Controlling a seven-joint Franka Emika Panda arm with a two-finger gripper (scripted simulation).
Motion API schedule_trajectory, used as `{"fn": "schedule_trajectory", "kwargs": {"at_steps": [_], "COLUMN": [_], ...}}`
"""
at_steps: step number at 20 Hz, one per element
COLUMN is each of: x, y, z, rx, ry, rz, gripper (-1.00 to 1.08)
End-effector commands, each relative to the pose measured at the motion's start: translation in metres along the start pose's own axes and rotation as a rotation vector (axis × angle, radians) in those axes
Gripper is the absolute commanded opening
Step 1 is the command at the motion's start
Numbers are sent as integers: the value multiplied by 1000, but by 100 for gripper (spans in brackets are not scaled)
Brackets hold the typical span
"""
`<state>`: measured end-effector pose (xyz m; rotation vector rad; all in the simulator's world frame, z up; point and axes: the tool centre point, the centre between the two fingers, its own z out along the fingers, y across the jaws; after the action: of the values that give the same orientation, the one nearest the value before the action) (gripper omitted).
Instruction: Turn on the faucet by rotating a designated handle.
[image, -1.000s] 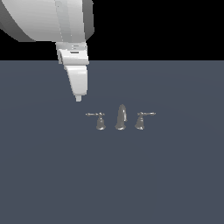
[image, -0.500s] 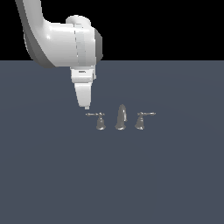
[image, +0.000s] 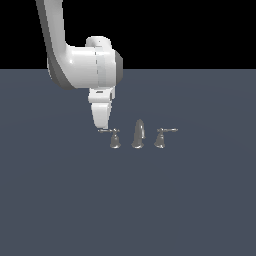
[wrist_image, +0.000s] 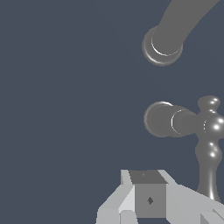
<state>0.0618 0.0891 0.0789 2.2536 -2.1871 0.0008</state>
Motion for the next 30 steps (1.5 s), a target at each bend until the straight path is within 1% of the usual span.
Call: {"fn": "schedule_trajectory", "kwargs": {"at_steps": [1, 12, 24, 25, 26, 30], "x": [2, 2, -17, -17, -9, -8], "y": [-4, -3, 34, 34, 26, 39], "z": [3, 2, 2, 2, 2, 2], "rx": [1, 0, 0, 0, 8, 6], "ry": [0, -1, -1, -1, 0, 0], "rz": [16, 14, 14, 14, 25, 22], "gripper": [-100, -100, -100, -100, -100, -100]}}
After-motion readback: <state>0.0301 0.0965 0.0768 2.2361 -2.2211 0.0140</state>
